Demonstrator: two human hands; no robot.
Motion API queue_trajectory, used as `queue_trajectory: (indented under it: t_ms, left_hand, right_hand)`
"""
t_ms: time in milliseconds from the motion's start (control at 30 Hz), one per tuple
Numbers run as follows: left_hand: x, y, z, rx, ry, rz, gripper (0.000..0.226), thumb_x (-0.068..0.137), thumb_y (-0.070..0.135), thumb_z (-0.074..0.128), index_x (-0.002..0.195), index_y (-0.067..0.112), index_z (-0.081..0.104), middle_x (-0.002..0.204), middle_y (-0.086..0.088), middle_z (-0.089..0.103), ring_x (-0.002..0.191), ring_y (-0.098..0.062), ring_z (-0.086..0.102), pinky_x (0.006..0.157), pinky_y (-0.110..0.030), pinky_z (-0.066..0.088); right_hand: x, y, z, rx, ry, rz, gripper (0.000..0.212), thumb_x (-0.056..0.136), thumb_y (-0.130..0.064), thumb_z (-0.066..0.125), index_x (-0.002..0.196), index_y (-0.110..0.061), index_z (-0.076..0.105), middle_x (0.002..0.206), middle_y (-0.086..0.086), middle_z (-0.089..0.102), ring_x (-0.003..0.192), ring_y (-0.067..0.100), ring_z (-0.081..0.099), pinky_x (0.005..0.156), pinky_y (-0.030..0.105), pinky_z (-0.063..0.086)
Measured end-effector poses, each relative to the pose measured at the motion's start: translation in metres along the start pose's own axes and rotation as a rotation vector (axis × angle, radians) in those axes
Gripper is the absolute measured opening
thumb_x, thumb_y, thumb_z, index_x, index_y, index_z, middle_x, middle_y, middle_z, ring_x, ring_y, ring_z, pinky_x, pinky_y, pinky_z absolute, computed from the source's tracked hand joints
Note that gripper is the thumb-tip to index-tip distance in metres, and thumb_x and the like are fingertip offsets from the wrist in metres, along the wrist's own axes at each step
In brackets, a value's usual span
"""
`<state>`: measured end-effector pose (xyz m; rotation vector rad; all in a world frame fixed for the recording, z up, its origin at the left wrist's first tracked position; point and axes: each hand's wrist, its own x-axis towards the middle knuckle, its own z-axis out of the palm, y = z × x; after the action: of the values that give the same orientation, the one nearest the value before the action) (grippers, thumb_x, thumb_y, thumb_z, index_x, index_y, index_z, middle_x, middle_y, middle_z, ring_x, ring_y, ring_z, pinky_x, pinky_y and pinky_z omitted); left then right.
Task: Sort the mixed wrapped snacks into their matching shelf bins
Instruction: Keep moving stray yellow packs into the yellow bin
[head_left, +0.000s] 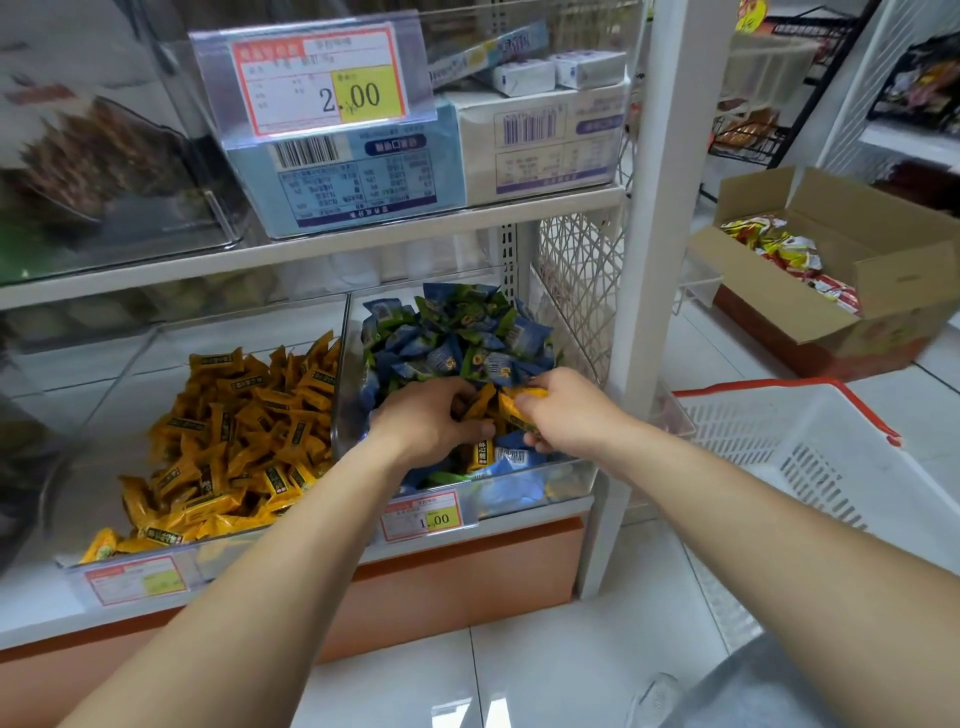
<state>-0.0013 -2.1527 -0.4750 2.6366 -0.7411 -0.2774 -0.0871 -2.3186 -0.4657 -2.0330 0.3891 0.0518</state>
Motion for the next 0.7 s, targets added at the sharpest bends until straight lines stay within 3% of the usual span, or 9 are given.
queue_trajectory:
  t_ms: [100,233,433,533,633,700]
  left_hand:
    - [0.000,0.005,-0.001,-0.005,-0.063,-0.006,0.041,0.081,0.056,0.071,0.110,0.030,0.059,0.106,0.007,0.067,0.092,-0.014,0.061,0.075,-0.032,0.050]
    - [-0.005,0.010,0.001,-0.079,-0.143,-0.001,0.049,0.077,0.048,0.081,0.108,0.029,0.047,0.094,0.016,0.056,0.084,-0.007,0.054,0.063,-0.020,0.041]
    - [-0.011,0.007,0.004,-0.203,-0.142,0.005,0.044,0.084,0.038,0.077,0.118,0.022,0.056,0.105,0.002,0.066,0.096,-0.017,0.062,0.086,-0.037,0.053]
    - [-0.013,0.009,0.001,-0.182,-0.190,0.054,0.043,0.089,0.034,0.072,0.126,0.021,0.055,0.113,-0.001,0.065,0.102,-0.018,0.061,0.092,-0.038,0.051]
    - [-0.014,0.008,-0.006,-0.221,-0.293,0.073,0.046,0.094,0.027,0.067,0.136,0.019,0.050,0.124,-0.005,0.064,0.111,-0.018,0.061,0.097,-0.037,0.052]
    - [-0.016,0.004,-0.010,-0.292,-0.356,0.063,0.049,0.094,0.026,0.068,0.138,0.021,0.047,0.123,-0.004,0.065,0.108,-0.019,0.064,0.094,-0.037,0.055]
  right_hand:
    - [0.005,0.001,0.009,-0.092,-0.007,0.033,0.025,0.096,-0.019,0.048,0.112,-0.005,0.060,0.101,0.017,0.067,0.088,0.034,0.070,0.081,0.051,0.059]
    - [0.007,0.000,0.009,-0.177,0.027,0.025,0.020,0.095,-0.022,0.051,0.107,-0.009,0.061,0.102,0.014,0.066,0.087,0.032,0.068,0.082,0.049,0.059]
    - [0.007,0.002,0.004,-0.239,0.003,0.022,0.019,0.096,-0.021,0.055,0.102,-0.006,0.064,0.095,0.015,0.069,0.081,0.031,0.070,0.080,0.050,0.059]
    - [0.005,0.002,0.002,-0.247,-0.031,0.015,0.017,0.096,-0.021,0.057,0.099,-0.006,0.065,0.089,0.014,0.071,0.076,0.027,0.072,0.077,0.049,0.060]
    - [0.002,0.001,0.002,-0.276,-0.039,0.009,0.016,0.095,-0.021,0.059,0.098,-0.007,0.066,0.090,0.014,0.071,0.083,0.030,0.070,0.080,0.050,0.059]
    - [0.001,0.000,0.002,-0.266,-0.041,0.017,0.018,0.094,-0.022,0.059,0.101,-0.006,0.066,0.091,0.014,0.071,0.084,0.030,0.070,0.081,0.050,0.059]
